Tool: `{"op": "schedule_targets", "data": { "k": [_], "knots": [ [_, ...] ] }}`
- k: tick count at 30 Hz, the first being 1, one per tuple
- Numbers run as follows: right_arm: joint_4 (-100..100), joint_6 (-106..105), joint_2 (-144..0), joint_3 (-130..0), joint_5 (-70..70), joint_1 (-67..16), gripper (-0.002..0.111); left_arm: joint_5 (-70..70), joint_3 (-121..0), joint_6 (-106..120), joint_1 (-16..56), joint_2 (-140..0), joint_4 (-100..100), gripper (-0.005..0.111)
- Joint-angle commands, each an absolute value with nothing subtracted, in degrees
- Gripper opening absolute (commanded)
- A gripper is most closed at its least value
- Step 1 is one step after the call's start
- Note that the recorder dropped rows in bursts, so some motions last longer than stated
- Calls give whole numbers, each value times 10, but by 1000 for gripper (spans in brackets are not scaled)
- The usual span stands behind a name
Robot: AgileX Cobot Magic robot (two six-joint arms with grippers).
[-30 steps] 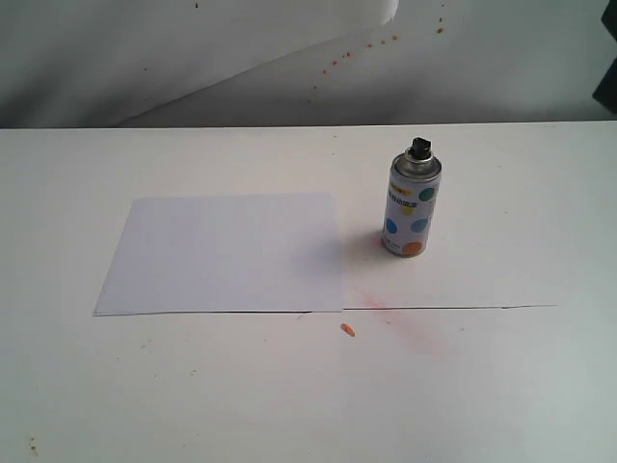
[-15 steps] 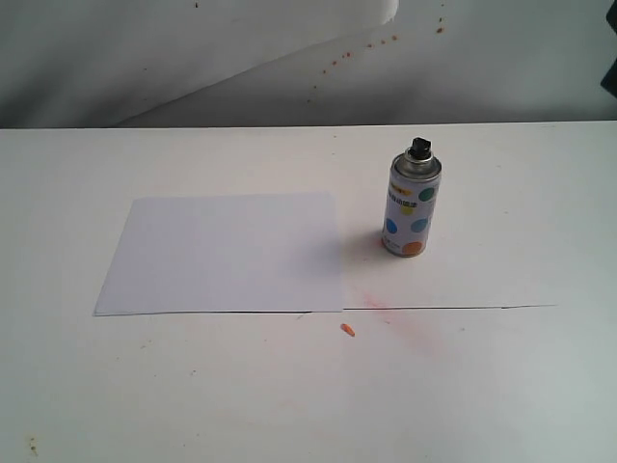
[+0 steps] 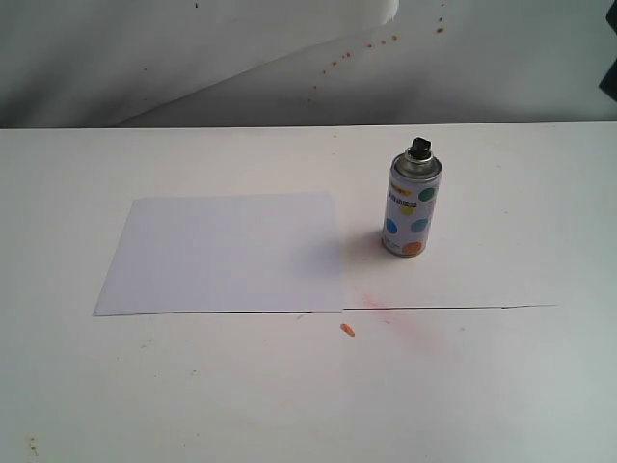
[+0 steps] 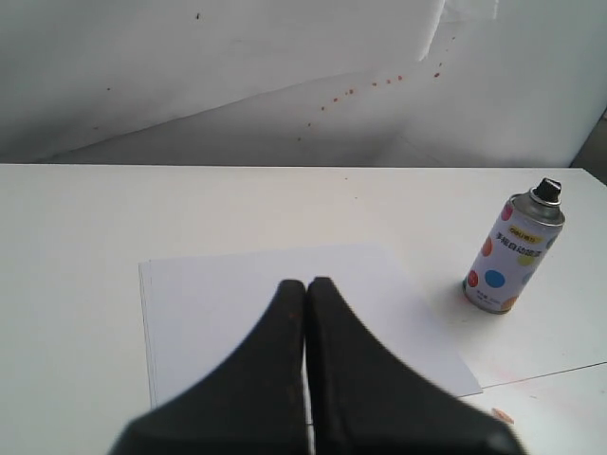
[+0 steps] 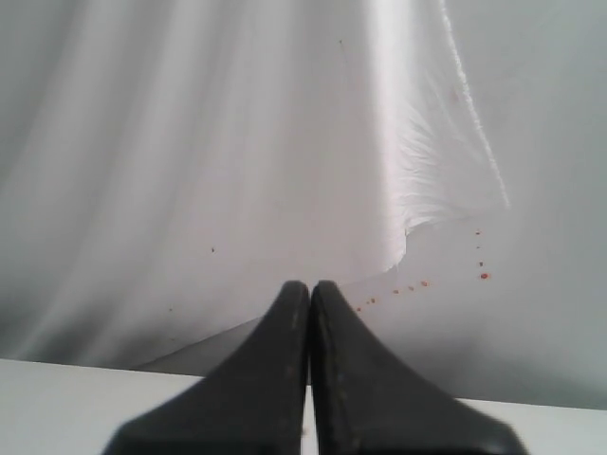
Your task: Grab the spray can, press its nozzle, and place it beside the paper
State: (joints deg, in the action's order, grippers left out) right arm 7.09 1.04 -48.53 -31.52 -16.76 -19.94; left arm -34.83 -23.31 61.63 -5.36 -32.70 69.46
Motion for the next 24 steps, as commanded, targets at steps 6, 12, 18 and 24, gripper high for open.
{"op": "schedule_targets", "data": {
  "k": [6,12,18,24],
  "knots": [
    [69,-46,-380,-311,71,-124,0,-347,-229,618,-50,-323,699,0],
    [54,-46,-280,-304,227,3,0,-347,-229,618,-50,-323,699,0],
    [51,-46,-196,-244,226,73,0,-347,-229,618,-50,-323,699,0],
    [51,-46,-125,-160,221,73,0,-347,-229,618,-50,-323,699,0]
  ]
}}
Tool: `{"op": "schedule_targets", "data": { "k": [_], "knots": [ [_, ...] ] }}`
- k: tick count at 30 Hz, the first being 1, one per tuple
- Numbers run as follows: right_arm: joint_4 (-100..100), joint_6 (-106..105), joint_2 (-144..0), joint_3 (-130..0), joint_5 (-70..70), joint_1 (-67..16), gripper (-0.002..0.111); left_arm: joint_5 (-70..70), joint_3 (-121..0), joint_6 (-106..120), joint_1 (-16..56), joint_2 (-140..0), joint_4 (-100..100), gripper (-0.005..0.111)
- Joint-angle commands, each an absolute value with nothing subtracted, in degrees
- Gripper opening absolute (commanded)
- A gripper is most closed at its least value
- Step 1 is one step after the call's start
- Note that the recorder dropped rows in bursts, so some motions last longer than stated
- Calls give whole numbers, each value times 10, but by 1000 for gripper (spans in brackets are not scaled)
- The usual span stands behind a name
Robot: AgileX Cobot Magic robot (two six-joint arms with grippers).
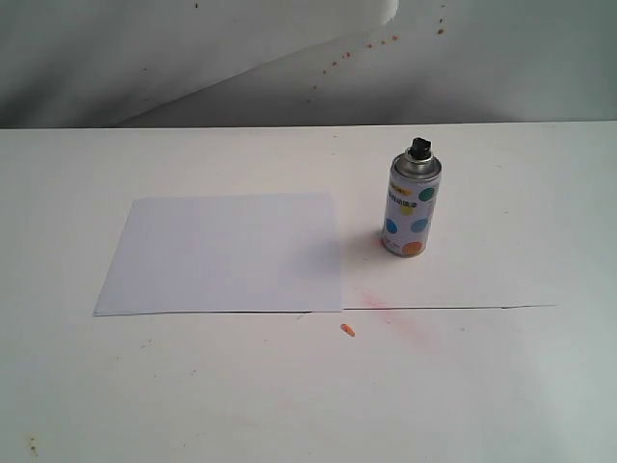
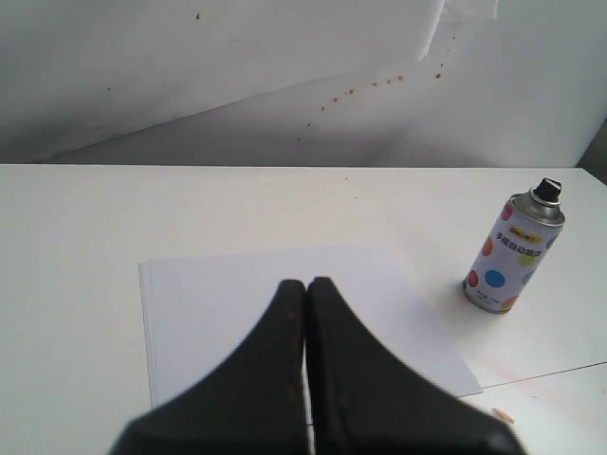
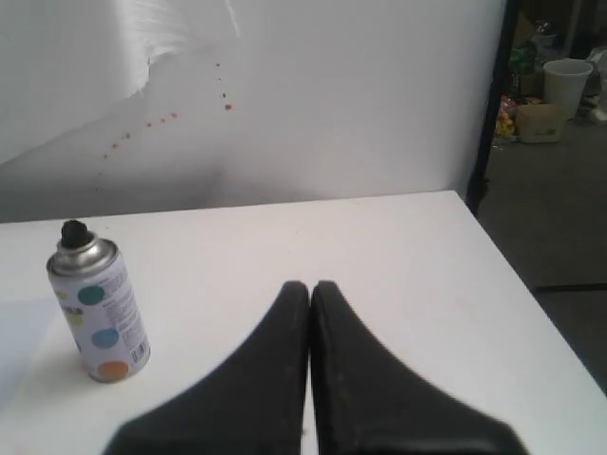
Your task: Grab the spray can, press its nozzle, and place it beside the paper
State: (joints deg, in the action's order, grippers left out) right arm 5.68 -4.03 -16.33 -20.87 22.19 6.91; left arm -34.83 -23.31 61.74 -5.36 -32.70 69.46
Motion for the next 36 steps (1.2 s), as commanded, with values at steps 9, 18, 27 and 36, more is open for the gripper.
{"op": "schedule_targets", "data": {
  "k": [9,18,27,36],
  "knots": [
    [66,-46,-79,-51,155,73,0,-347,-229,619,-50,-323,699,0],
    [57,-45,-30,0,113,73,0,-347,-229,619,-50,-323,699,0],
    [0,-45,0,0,161,73,0,-347,-229,619,-50,-323,699,0],
    [-3,-45,0,0,186,73,0,-347,-229,619,-50,-323,699,0]
  ]
}}
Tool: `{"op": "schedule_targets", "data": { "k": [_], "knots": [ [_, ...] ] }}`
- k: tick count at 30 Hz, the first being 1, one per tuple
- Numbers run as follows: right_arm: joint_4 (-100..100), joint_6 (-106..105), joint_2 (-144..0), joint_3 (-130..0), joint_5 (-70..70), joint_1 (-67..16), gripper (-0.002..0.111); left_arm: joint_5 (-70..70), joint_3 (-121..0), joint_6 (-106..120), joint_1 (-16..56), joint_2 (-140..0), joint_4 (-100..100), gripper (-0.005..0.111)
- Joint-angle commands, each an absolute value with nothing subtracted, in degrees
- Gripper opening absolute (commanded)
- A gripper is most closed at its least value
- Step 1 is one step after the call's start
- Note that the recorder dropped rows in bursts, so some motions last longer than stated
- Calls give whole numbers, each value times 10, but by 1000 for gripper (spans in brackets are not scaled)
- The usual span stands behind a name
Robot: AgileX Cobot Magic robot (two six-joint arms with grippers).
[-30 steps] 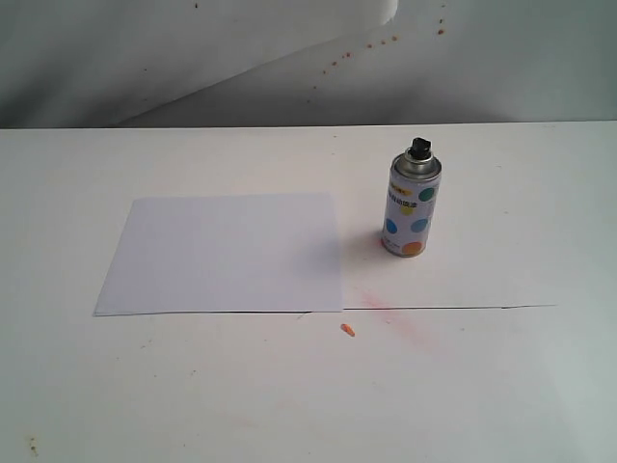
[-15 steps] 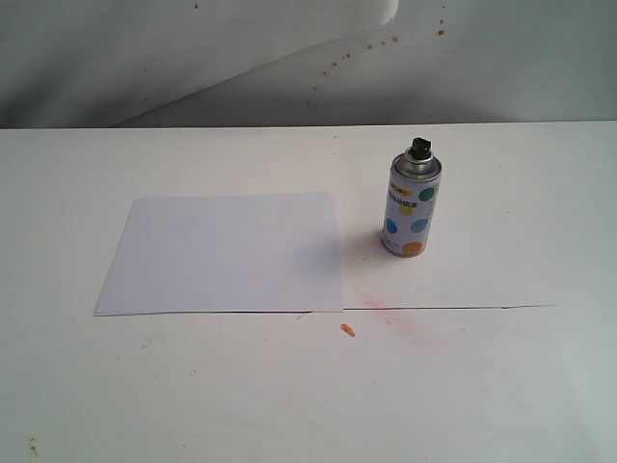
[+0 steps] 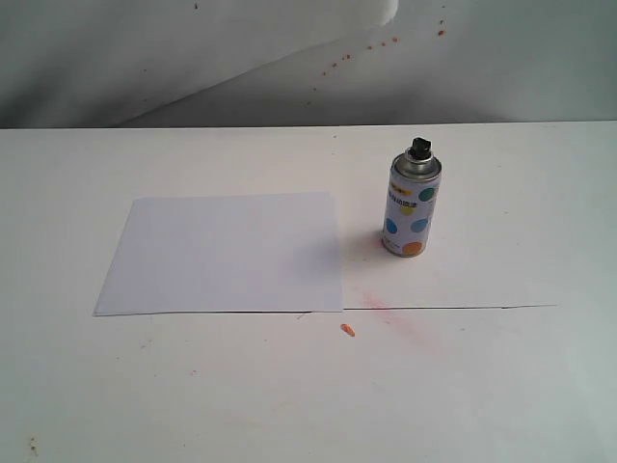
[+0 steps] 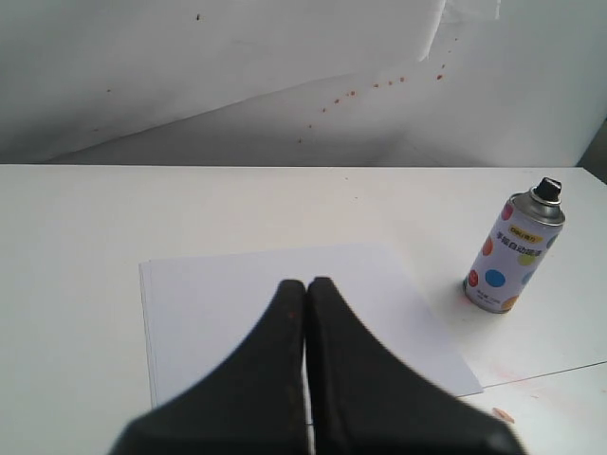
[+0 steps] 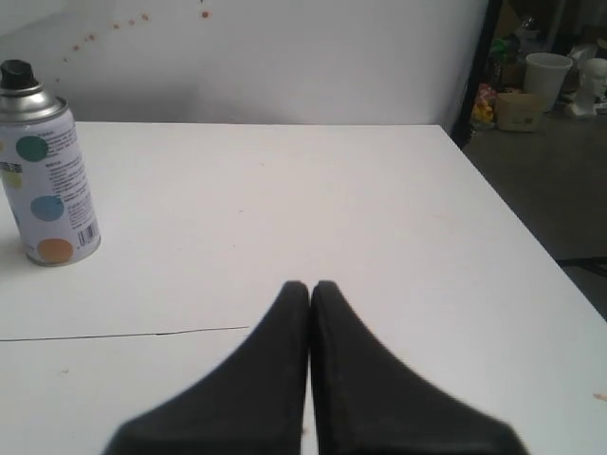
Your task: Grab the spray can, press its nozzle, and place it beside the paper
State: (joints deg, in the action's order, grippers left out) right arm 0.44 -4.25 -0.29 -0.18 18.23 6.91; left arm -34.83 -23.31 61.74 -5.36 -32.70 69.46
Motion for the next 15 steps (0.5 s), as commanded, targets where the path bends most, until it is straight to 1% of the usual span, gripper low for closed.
{"op": "schedule_targets", "data": {
  "k": [1,15],
  "knots": [
    [-3,-45,0,0,186,73,0,-347,-229,619,-50,-323,699,0],
    [-3,-45,0,0,197,73,0,-347,-229,620,-50,-323,699,0]
  ]
}}
